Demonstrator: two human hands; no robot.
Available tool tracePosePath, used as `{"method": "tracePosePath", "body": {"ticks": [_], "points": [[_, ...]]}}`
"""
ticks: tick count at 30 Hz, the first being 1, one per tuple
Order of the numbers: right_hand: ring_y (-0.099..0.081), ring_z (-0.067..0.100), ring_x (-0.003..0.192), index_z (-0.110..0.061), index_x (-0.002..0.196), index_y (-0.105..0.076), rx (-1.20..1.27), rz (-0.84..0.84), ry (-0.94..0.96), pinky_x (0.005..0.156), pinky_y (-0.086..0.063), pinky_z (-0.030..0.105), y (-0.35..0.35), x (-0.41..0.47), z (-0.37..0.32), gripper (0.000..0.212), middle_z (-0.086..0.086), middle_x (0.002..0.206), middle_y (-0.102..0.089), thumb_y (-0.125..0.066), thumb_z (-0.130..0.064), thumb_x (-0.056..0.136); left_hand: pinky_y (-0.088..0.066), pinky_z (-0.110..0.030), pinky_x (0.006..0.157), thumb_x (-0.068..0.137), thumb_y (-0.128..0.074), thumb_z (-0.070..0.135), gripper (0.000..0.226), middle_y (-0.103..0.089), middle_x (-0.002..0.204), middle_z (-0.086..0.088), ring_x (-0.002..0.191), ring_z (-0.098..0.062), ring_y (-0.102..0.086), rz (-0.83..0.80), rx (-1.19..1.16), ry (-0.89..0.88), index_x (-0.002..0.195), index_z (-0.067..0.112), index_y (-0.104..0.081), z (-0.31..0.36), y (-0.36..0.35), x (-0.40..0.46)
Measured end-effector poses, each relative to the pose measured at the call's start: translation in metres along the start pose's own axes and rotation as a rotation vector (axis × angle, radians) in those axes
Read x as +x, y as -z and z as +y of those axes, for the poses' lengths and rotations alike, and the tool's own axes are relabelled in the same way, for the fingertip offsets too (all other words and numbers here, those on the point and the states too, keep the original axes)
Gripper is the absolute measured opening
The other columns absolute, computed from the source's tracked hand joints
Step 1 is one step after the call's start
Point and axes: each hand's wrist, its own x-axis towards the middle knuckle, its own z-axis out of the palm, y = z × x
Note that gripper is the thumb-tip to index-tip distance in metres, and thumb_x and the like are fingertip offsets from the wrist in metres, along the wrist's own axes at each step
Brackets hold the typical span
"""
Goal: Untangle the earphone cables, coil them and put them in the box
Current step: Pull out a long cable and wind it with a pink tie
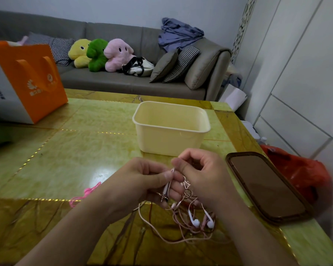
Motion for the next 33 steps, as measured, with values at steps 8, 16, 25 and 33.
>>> {"method": "tracePosePath", "body": {"ticks": [8, 16, 25, 33], "points": [[-0.054, -0.001, 0.049, -0.012, 0.088, -0.072, -0.120, -0.251, -0.045, 0.049, -0.037, 0.013, -0.011, -0.009, -0.003, 0.023, -0.013, 0.056, -0.057, -0.060, -0.014, 0.107, -0.064, -0.030, 0.060, 0.093, -0.067, 0.010, 0.025, -0.081, 0.108, -0.015, 0.101, -0.023, -0.079, 0.391, -0.152, -0.248, 0.116, 0.003, -0.076, -0.004, -0.003, 0.008], [-0.054, 0.000, 0.050, -0.015, 0.076, -0.069, -0.129, -0.082, 0.066, 0.051, -0.040, 0.016, 0.001, -0.005, -0.005, 0.024, -0.007, 0.057, -0.063, -0.073, -0.018, 0.099, -0.058, -0.028, 0.061, 0.107, -0.055, 0.006, 0.027, -0.078, 0.077, -0.007, 0.072, -0.019, -0.075, 0.214, 0.470, -0.103, 0.094, 0.008, -0.078, -0.011, -0.002, 0.010], [-0.051, 0.012, 0.060, -0.018, 0.075, -0.067, 0.013, 0.012, 0.000, 0.054, -0.045, 0.037, -0.001, 0.001, 0.005, 0.026, 0.009, 0.066, -0.061, -0.072, -0.019, 0.100, -0.051, -0.026, 0.053, 0.102, -0.054, 0.010, 0.028, -0.071, 0.082, -0.017, 0.065, -0.019, -0.067, 0.075, -0.143, -0.020, 0.101, -0.007, -0.076, -0.006, -0.005, 0.007], [-0.053, 0.002, 0.051, -0.014, 0.087, -0.072, -0.029, -0.202, -0.061, 0.052, -0.041, 0.014, -0.011, -0.007, 0.004, 0.023, -0.008, 0.060, -0.062, -0.060, -0.015, 0.107, -0.062, -0.027, 0.057, 0.091, -0.063, 0.009, 0.030, -0.078, 0.113, -0.021, 0.100, -0.024, -0.079, 0.226, -0.296, -0.208, 0.116, -0.001, -0.076, -0.003, -0.005, 0.007]]}}
